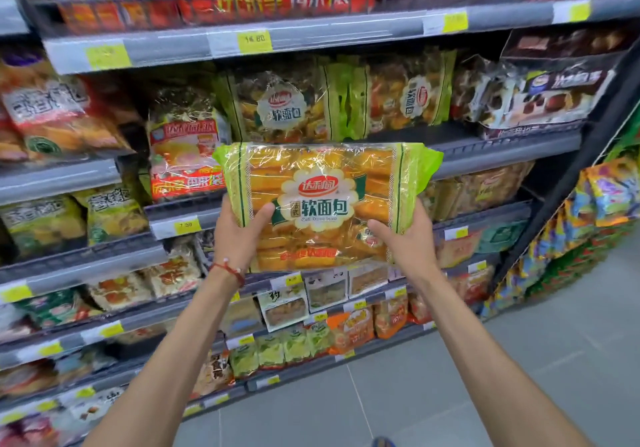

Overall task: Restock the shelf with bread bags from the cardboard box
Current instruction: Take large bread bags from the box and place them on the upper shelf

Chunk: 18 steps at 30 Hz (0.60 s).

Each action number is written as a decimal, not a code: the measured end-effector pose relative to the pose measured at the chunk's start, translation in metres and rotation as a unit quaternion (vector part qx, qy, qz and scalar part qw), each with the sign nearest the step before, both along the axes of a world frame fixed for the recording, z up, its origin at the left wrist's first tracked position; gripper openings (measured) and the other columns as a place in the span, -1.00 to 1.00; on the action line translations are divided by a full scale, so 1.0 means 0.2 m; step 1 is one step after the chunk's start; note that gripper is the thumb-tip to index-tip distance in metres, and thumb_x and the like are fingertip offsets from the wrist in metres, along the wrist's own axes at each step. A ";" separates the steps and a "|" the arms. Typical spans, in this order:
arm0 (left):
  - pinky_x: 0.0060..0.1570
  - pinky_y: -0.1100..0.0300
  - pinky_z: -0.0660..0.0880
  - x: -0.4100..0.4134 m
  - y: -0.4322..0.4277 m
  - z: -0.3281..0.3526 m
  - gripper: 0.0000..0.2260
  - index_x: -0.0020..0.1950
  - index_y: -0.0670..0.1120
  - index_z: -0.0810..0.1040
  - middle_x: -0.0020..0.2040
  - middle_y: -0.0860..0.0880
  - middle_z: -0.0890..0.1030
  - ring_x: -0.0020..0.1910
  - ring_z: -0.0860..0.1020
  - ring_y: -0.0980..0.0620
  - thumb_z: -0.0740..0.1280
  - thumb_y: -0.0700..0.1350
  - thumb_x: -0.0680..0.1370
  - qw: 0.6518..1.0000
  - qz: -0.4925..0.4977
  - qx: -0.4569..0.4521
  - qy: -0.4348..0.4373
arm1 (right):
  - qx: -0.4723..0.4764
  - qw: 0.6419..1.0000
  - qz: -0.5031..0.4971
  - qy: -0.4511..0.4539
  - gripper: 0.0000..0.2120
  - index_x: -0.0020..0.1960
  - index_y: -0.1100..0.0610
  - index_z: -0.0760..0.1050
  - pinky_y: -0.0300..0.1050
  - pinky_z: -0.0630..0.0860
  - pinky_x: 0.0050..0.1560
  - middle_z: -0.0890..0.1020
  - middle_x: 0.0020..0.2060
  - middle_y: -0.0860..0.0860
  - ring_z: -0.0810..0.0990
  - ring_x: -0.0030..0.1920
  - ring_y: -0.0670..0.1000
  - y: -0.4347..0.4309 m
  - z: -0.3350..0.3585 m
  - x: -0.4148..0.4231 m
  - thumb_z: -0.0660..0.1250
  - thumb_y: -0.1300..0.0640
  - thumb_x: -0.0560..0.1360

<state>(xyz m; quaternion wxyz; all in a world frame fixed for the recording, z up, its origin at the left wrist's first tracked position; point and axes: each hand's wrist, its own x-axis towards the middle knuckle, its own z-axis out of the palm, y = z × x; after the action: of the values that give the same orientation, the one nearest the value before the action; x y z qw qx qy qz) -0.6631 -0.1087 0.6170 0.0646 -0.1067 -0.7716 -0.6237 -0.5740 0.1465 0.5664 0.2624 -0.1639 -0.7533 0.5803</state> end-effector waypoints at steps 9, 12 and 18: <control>0.28 0.07 0.44 -0.48 0.35 0.21 -0.50 0.40 0.07 0.36 0.22 0.15 0.54 0.17 0.52 0.18 0.43 0.09 0.52 0.994 0.107 0.024 0.023 | 0.025 0.996 0.077 0.038 -0.08 0.57 -0.03 0.27 0.21 0.35 0.50 0.47 0.47 -0.05 0.43 0.48 0.03 0.41 0.31 -0.72 0.56 -0.26 0.34; 0.23 0.17 0.39 -0.61 0.41 0.27 -0.41 0.50 0.02 0.27 0.25 0.18 0.49 0.15 0.49 0.25 0.41 0.07 0.54 0.991 0.132 0.010 0.030 | 0.033 0.993 0.102 0.052 -0.15 0.53 0.00 0.32 0.19 0.42 0.45 0.54 0.39 -0.05 0.51 0.40 0.02 0.48 0.37 -0.92 0.59 -0.18 0.35; 0.32 0.11 0.31 -0.91 0.51 0.28 -0.26 0.53 -0.19 0.20 0.46 -0.14 0.36 0.43 0.35 -0.09 0.42 0.12 0.52 0.986 0.160 0.013 -0.034 | 0.001 0.995 0.093 0.040 -0.13 0.57 0.12 0.27 0.04 0.31 0.53 0.46 0.44 -0.07 0.44 0.42 -0.02 0.55 0.35 -1.23 0.60 -0.05 0.41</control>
<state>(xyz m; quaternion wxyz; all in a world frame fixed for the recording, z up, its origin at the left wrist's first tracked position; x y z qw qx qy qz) -0.8456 -0.0070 0.6721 0.1385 0.0405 -0.7724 -0.6185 -0.8206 0.2558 0.6369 0.2370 -0.0693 -0.7551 0.6073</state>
